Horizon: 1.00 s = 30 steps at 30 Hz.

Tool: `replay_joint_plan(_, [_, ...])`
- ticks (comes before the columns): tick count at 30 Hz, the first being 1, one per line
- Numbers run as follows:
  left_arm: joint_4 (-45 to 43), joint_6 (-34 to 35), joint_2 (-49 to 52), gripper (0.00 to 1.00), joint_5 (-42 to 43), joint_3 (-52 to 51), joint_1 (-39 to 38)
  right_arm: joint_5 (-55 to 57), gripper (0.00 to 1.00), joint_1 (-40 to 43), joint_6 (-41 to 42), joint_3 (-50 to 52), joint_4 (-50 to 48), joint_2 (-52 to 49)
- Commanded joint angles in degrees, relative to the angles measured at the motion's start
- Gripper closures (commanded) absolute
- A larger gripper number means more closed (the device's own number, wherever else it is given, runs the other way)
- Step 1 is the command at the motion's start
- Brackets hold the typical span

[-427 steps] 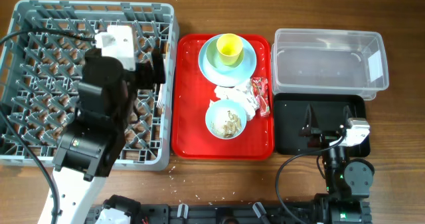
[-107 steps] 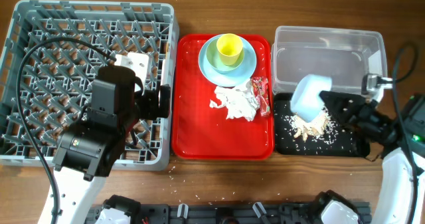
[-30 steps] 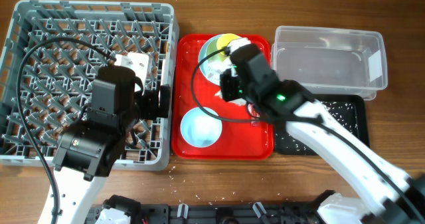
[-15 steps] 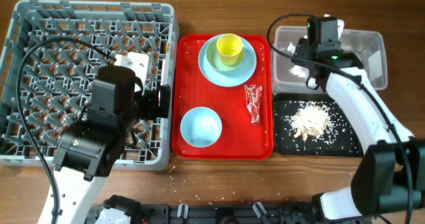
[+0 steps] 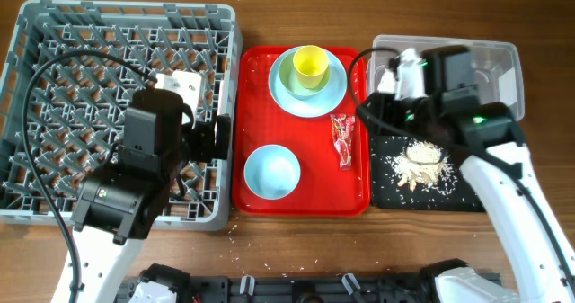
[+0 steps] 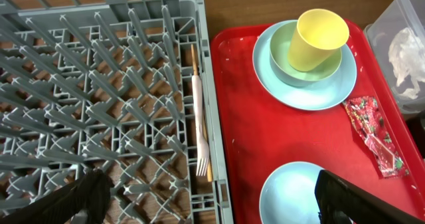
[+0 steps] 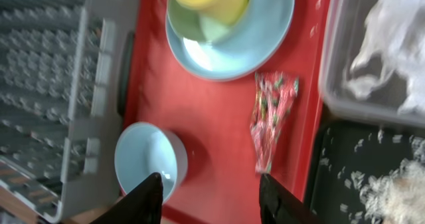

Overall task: Sort waste into correct bins and load items into the dishwasher rack
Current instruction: 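Grasp the white tissue with the right gripper and drop it in the clear bin, then grasp the red wrapper with the right gripper and drop it in the clear bin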

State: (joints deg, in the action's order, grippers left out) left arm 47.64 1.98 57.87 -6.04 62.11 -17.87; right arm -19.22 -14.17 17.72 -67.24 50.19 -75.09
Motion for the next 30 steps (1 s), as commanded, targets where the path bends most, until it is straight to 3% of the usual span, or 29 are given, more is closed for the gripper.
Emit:
replay_joint_plan(1, [-0.2,-0.26,-0.04,0.0,0.68,0.37,0.09,12.59,0.53,-7.39,8.5,3.19,0.59,-0.59])
replay_joint_plan(6, [-0.2,-0.26,-0.04,0.0,0.68,0.37,0.09,25.9,0.51,-18.45,18.71,12.17,-6.58,-4.46])
replay_joint_plan(10, [-0.2,-0.26,-0.04,0.0,0.68,0.37,0.09,26.51,0.51,-18.67,18.43,16.72,-15.17,-9.09])
replay_joint_plan(17, [-0.2,-0.26,-0.04,0.0,0.68,0.37,0.09,28.22,0.5,-18.67,18.29,16.74,-19.67,-20.55])
replay_joint_plan(19, [-0.2,-0.26,-0.04,0.0,0.68,0.37,0.09,27.8,0.59,-18.67,18.27,16.74,-20.65,-22.43])
replay_joint_plan(20, [-0.2,-0.26,-0.04,0.0,0.68,0.37,0.09,27.36,0.72,-18.67,18.27,16.74,-21.03,-22.84])
replay_joint_plan(23, [-0.2,-0.26,-0.04,0.0,0.68,0.37,0.09,26.84,0.94,-18.67,18.23,16.74,-21.64,-22.95])
replay_joint_plan(27, [-0.17,-0.26,-0.04,0.0,0.68,0.37,0.09,16.48,0.95,-18.45,9.62,12.59,-21.53,-21.16])
replay_joint_plan(30, [-0.17,-0.26,-0.04,0.0,0.68,0.37,0.09,14.08,0.96,-18.38,8.44,3.85,-16.24,-14.86])
